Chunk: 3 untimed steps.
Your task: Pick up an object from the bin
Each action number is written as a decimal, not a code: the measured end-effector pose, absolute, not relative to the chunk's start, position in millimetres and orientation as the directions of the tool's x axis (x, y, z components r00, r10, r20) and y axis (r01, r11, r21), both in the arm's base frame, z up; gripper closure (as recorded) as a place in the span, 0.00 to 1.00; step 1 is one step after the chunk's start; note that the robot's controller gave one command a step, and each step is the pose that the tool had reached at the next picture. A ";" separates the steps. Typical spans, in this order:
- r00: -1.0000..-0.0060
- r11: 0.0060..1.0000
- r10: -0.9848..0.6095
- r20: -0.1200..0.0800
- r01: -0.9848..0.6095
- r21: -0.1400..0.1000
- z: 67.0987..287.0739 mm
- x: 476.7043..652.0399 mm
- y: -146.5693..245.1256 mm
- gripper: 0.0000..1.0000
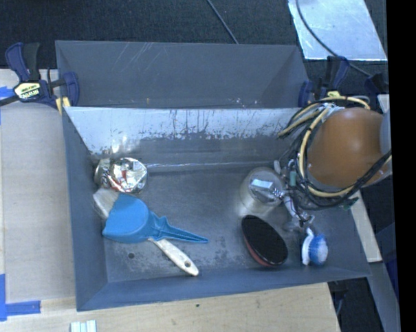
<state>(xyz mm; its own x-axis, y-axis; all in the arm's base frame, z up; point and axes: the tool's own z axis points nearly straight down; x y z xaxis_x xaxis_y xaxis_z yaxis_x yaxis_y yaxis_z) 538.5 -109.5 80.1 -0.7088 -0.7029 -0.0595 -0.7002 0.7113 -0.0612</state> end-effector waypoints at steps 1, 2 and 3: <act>-0.553 0.556 -0.831 -0.064 -0.827 -0.080 76.9 551.8 -109.1 0.00; -0.737 0.740 -0.673 -0.066 -0.669 -0.068 76.0 543.1 -90.3 0.00; -0.817 0.822 -0.569 -0.093 -0.566 -0.058 77.2 583.6 -94.4 0.00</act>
Offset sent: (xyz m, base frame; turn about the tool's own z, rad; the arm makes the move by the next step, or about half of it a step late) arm 0.0011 0.0237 -0.0081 0.0367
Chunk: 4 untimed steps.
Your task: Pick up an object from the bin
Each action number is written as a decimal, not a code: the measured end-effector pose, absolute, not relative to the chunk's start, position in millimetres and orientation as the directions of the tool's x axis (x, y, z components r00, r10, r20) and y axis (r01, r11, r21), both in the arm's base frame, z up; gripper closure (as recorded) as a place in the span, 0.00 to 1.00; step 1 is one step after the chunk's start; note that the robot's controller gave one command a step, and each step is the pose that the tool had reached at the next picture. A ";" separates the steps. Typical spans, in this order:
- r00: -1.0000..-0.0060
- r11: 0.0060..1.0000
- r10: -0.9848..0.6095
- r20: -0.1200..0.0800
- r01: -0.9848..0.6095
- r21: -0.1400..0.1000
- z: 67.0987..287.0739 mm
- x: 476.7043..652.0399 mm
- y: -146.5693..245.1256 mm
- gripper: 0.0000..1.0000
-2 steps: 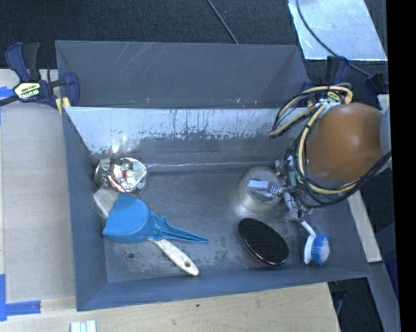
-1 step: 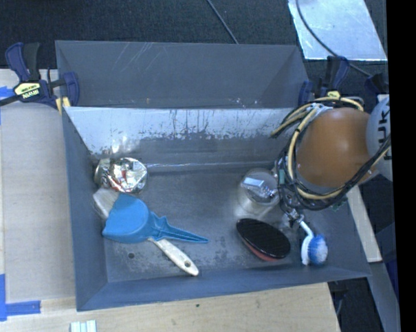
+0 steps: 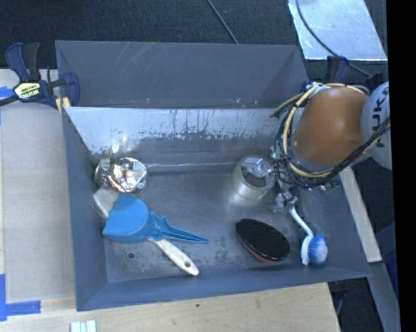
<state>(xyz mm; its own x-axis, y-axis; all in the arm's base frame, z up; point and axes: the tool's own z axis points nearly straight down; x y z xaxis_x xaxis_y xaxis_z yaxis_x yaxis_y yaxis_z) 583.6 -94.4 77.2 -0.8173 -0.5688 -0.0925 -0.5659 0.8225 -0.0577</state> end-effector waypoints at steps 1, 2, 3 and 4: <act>-0.438 0.441 -0.898 -0.047 -0.893 -0.092 72.9 552.5 -76.4 0.00; -0.508 0.512 -0.859 -0.059 -0.854 -0.092 72.2 571.3 -74.8 0.00; -0.438 0.441 -0.898 -0.051 -0.892 -0.098 71.8 577.3 -61.5 0.00; -0.639 0.644 -0.765 -0.075 -0.761 -0.084 71.6 564.3 -44.0 1.00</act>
Offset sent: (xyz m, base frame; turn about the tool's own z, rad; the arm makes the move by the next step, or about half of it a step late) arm 0.0196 0.0250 -0.0057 0.2853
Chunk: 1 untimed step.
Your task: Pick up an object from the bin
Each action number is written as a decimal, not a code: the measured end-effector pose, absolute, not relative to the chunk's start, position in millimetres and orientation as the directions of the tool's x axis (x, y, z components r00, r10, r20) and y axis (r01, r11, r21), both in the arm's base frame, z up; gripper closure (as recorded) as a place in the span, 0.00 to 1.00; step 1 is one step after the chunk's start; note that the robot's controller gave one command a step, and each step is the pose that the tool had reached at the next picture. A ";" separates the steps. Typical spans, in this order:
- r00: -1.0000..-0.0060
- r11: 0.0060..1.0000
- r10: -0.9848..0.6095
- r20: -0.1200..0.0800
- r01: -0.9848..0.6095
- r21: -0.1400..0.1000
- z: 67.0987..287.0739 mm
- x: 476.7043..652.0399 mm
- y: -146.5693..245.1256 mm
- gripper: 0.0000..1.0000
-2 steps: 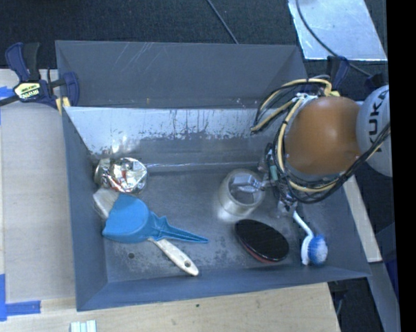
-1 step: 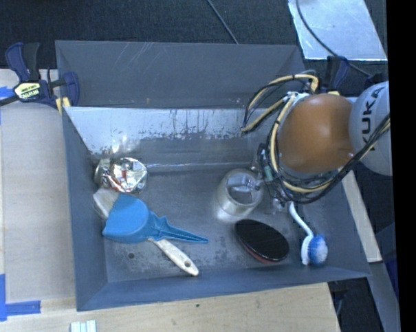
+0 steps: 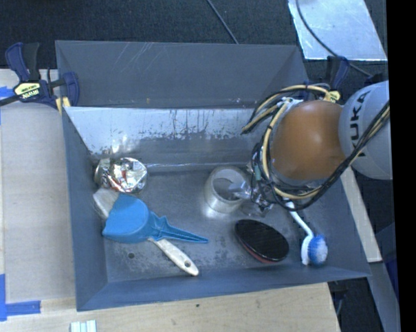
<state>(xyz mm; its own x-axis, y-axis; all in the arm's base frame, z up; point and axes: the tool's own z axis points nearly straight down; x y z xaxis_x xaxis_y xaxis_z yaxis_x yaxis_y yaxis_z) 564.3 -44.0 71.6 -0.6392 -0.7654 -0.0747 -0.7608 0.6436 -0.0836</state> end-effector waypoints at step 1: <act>-0.639 0.643 -0.766 -0.075 -0.761 -0.084 71.6 564.3 -43.9 1.00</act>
Offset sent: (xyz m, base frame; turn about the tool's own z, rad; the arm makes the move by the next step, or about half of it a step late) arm 0.0069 0.0831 0.0032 0.2414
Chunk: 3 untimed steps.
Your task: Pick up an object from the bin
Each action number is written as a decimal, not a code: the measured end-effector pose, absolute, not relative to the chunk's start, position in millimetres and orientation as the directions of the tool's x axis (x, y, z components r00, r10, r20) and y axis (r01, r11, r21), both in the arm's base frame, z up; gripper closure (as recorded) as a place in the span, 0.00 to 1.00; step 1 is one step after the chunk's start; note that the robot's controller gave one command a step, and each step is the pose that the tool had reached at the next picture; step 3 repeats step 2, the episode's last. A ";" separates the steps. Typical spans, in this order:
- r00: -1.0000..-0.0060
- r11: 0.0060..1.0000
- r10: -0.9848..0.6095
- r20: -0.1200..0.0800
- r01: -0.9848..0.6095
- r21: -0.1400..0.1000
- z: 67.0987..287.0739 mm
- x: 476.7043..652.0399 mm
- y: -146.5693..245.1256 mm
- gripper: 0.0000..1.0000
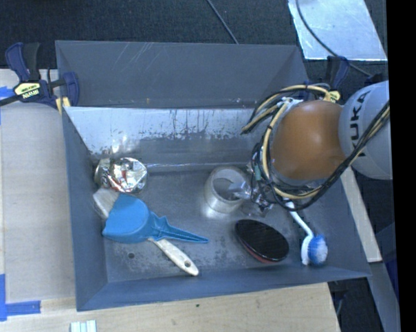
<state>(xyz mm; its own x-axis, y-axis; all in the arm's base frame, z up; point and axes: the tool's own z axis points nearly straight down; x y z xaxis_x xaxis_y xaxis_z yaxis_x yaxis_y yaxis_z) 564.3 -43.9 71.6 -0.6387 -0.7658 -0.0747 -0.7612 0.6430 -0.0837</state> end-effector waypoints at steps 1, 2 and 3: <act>-0.662 0.666 -0.746 -0.074 -0.741 -0.083 72.0 564.5 -39.2 1.00; -0.669 0.674 -0.739 -0.080 -0.734 -0.080 78.2 564.4 -32.6 1.00; -0.669 0.674 -0.739 -0.080 -0.734 -0.080 78.2 564.4 -32.6 1.00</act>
Offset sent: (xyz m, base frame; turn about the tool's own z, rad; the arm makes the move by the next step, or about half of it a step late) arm 0.0005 -0.0187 0.0224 -0.2012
